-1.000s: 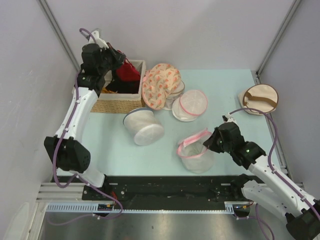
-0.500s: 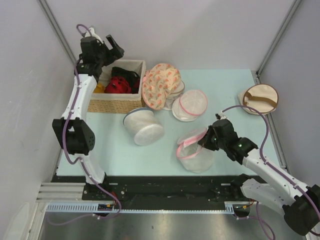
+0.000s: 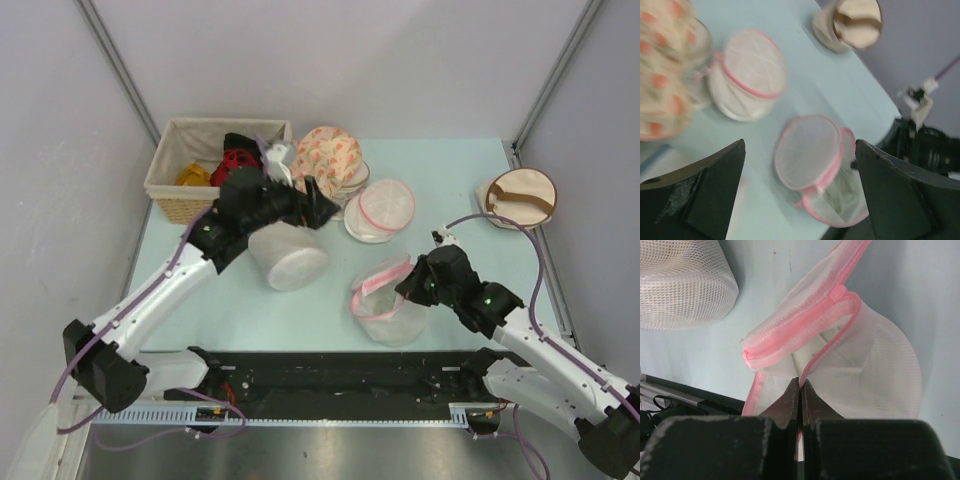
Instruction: Unzip the laundry bag and remove the bra
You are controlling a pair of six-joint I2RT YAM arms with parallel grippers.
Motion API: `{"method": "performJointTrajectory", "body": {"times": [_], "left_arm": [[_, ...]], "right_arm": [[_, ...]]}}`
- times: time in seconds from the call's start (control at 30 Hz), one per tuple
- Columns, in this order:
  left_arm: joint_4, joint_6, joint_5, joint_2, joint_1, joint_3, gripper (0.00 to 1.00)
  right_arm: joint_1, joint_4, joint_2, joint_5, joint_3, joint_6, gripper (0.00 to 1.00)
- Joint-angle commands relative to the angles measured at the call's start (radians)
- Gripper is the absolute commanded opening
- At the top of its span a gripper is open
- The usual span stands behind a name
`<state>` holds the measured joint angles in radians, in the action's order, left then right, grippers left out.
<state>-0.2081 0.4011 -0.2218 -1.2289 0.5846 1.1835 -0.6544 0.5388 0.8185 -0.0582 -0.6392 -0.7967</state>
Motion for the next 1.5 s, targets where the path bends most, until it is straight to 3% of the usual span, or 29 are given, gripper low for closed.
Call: {"method": "performJointTrajectory", "body": {"times": [0.0,0.2,0.33,0.43,0.73,0.93,1.17,1.33,1.47], "left_arm": [[0.110,0.087,-0.148,-0.091,0.157,-0.107,0.92],[0.170,0.139,-0.135,-0.221,0.346,-0.113,0.84],[0.254,0.199,-0.145,-0.253,0.365,-0.174,0.73],[0.135,0.156,-0.070,-0.268,0.429,-0.122,0.73],[0.225,0.215,-0.139,-0.365,0.481,-0.137,0.62],[0.254,0.239,-0.065,-0.445,0.497,-0.144,0.62],[0.173,0.214,0.079,-0.518,0.527,-0.096,0.62],[0.118,0.182,0.070,-0.573,0.580,-0.027,0.73],[0.095,0.182,0.117,-0.618,0.607,-0.016,0.75]], "right_arm": [[-0.022,0.053,-0.042,-0.072,-0.011,-0.025,0.00],[-0.040,0.087,-0.067,-0.083,-0.007,-0.035,0.00],[-0.044,0.122,-0.111,-0.118,-0.005,-0.050,0.00],[-0.044,0.144,-0.122,-0.129,-0.005,-0.056,0.00],[-0.044,0.144,-0.127,-0.127,-0.004,-0.058,0.00],[-0.044,0.138,-0.127,-0.123,-0.004,-0.061,0.00],[-0.044,0.158,-0.144,-0.132,-0.004,-0.062,0.00],[-0.044,0.147,-0.140,-0.131,-0.004,-0.062,0.00],[-0.044,0.135,-0.143,-0.123,-0.005,-0.068,0.00]]}}
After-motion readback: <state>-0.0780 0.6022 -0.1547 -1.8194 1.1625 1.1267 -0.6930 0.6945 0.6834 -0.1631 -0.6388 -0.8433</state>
